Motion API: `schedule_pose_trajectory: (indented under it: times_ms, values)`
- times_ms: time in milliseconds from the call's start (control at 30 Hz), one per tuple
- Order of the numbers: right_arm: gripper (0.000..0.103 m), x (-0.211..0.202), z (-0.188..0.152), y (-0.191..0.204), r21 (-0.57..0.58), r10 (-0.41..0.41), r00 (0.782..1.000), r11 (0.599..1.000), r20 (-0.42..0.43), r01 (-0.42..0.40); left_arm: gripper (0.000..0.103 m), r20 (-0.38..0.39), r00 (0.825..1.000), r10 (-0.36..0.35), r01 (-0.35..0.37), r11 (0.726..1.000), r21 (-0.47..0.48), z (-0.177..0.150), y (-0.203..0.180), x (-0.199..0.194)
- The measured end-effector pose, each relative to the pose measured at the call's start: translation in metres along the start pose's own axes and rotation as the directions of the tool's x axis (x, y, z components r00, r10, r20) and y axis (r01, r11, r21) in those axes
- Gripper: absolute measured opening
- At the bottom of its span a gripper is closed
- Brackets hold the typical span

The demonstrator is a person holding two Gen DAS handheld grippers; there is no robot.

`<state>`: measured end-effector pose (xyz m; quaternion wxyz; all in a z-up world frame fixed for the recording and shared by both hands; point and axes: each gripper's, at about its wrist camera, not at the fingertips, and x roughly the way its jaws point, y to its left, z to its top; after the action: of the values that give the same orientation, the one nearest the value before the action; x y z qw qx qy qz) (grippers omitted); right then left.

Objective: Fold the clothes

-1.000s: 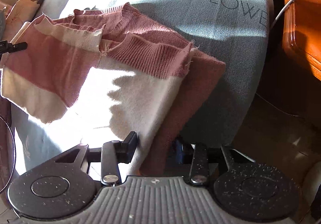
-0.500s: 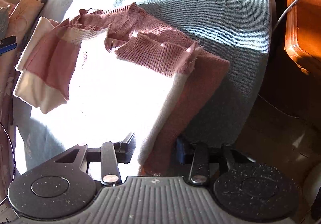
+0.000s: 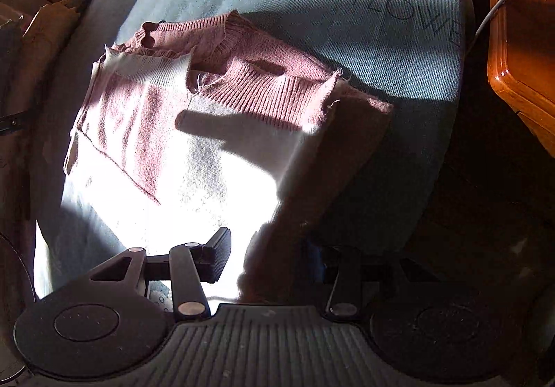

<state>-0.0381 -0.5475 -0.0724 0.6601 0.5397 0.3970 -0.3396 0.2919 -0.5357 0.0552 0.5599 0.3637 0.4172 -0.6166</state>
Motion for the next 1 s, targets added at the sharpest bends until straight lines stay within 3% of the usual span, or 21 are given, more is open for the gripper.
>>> schedule_pose_trajectory:
  times_ms: [200, 333, 533, 733, 800, 833, 867, 900, 1000]
  values:
    - [0.058, -0.013, -0.007, -0.017, 0.056, 0.039, 0.997, 0.998, 0.062, -0.042, 0.036, -0.037, 0.998, -0.054, 0.057, 0.996, 0.068, -0.028, -0.036, 0.014]
    - [0.067, -0.018, -0.008, -0.041, 0.14, 0.105, 0.987, 0.983, 0.121, -0.121, 0.036, -0.035, 0.992, -0.121, 0.124, 0.988, 0.091, -0.052, -0.063, 0.02]
    - [0.073, -0.007, 0.007, -0.096, 0.307, 0.229, 0.945, 0.905, 0.233, -0.295, 0.036, -0.047, 0.974, -0.219, 0.224, 0.967, 0.123, -0.082, -0.107, 0.036]
    - [0.073, 0.016, 0.028, -0.107, 0.308, 0.324, 0.913, 0.867, 0.247, -0.391, 0.036, -0.057, 0.95, -0.305, 0.31, 0.946, 0.091, -0.087, -0.137, 0.056]
    - [0.07, 0.021, 0.034, -0.102, 0.273, 0.345, 0.906, 0.872, 0.244, -0.405, 0.036, -0.069, 0.941, -0.331, 0.336, 0.939, 0.072, -0.085, -0.143, 0.062]
    - [0.057, 0.02, 0.036, -0.097, 0.234, 0.326, 0.916, 0.895, 0.234, -0.379, 0.036, -0.077, 0.936, -0.343, 0.348, 0.935, 0.066, -0.084, -0.146, 0.065]
    - [0.033, 0.019, 0.038, -0.092, 0.195, 0.306, 0.925, 0.916, 0.225, -0.35, 0.036, -0.086, 0.931, -0.356, 0.361, 0.93, 0.062, -0.083, -0.15, 0.067]
    - [0.026, 0.018, 0.04, -0.089, 0.169, 0.277, 0.937, 0.934, 0.215, -0.314, 0.036, -0.095, 0.925, -0.368, 0.374, 0.926, 0.058, -0.082, -0.153, 0.069]
    - [0.024, 0.004, 0.04, -0.083, 0.091, 0.283, 0.931, 0.946, 0.231, -0.311, 0.036, -0.103, 0.896, -0.431, 0.436, 0.9, 0.027, -0.08, -0.159, 0.07]
